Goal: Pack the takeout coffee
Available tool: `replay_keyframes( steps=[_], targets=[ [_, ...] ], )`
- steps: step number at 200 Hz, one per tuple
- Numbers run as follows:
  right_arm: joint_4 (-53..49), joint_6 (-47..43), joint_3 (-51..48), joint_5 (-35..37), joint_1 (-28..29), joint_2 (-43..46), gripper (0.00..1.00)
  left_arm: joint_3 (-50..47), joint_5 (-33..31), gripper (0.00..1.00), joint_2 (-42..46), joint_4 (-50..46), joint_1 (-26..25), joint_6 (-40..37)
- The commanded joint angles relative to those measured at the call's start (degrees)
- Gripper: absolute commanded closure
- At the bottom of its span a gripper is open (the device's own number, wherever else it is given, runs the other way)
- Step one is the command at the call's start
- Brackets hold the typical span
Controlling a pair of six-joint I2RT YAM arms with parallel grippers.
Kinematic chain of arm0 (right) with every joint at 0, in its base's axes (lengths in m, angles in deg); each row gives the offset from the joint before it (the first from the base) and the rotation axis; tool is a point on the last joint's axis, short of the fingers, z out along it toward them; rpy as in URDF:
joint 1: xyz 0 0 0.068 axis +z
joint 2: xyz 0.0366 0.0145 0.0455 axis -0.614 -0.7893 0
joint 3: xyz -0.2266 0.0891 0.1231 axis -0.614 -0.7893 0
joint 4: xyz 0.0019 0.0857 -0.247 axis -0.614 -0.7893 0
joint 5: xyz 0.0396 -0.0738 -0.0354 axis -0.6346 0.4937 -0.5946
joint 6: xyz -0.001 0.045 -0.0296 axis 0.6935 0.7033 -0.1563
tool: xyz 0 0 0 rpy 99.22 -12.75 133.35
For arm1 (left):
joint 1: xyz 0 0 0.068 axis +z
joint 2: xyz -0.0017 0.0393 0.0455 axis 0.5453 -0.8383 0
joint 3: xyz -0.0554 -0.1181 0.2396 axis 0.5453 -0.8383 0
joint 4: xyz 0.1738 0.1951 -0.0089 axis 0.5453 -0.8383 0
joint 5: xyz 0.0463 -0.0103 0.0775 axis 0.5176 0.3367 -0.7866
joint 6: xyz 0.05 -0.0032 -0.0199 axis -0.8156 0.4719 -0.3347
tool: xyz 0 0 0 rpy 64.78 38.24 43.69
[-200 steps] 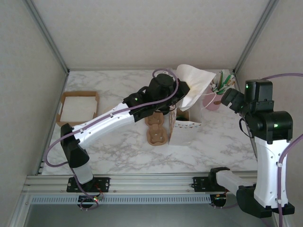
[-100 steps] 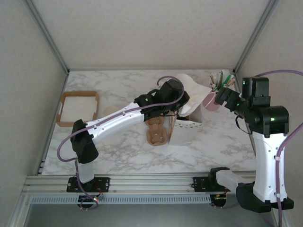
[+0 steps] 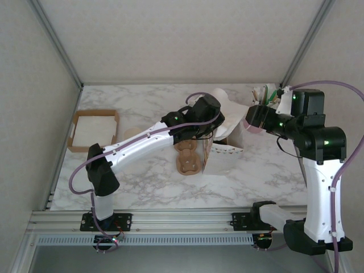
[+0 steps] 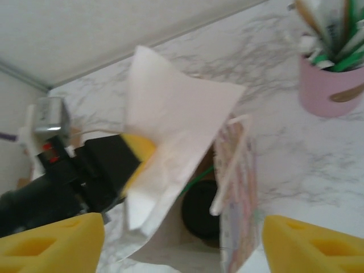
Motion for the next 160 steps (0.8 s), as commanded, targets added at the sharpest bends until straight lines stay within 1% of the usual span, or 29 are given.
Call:
replay_keyframes(
  steps=[1,18,27,43,57,71,97,110,127,160],
  targets=[
    [3.5,-0.2,-1.3,-10.1,0.0,-0.8,0.39,1.7,-2.7,1.00,-0.7,-3.0,-0.3,1.3],
    [4.7,0.9,-1.5,-12.0,0.1,-1.4,0.55,1.7,-3.4,1.00,-0.7,-3.9,-0.5,1.4],
    [5.1,1.4,-1.5,-12.2,0.2,-1.7,0.58,1.6,-3.7,1.00,-0.7,-4.2,-0.5,1.5],
    [5.5,2.1,-1.8,-12.4,0.3,-2.8,0.67,1.5,-3.6,1.00,-0.9,-4.0,-0.6,1.3],
    [6.0,2.6,-2.5,-12.2,0.6,-3.7,0.68,1.9,-3.3,0.92,-1.1,-3.3,-0.8,0.8],
    [5.9,2.8,-2.8,-11.2,1.0,-4.8,0.70,2.9,-3.2,0.82,-1.5,-3.3,-1.0,0.2],
    [5.3,2.5,-3.1,-8.4,1.7,-5.8,0.70,4.6,-2.6,0.71,-2.0,-3.3,-1.3,-1.0],
    [5.1,2.5,-2.9,-7.3,1.9,-6.3,0.70,5.4,-2.6,0.62,-2.1,-3.6,-1.4,-1.5],
    [4.6,2.5,-2.3,-6.6,2.6,-7.2,0.70,6.0,-2.8,0.58,-1.5,-3.7,-1.7,-2.3],
    [2.9,2.1,0.8,-1.8,5.1,-8.9,0.68,4.6,-4.2,0.51,2.1,-1.6,-2.0,-5.4]
  ],
)
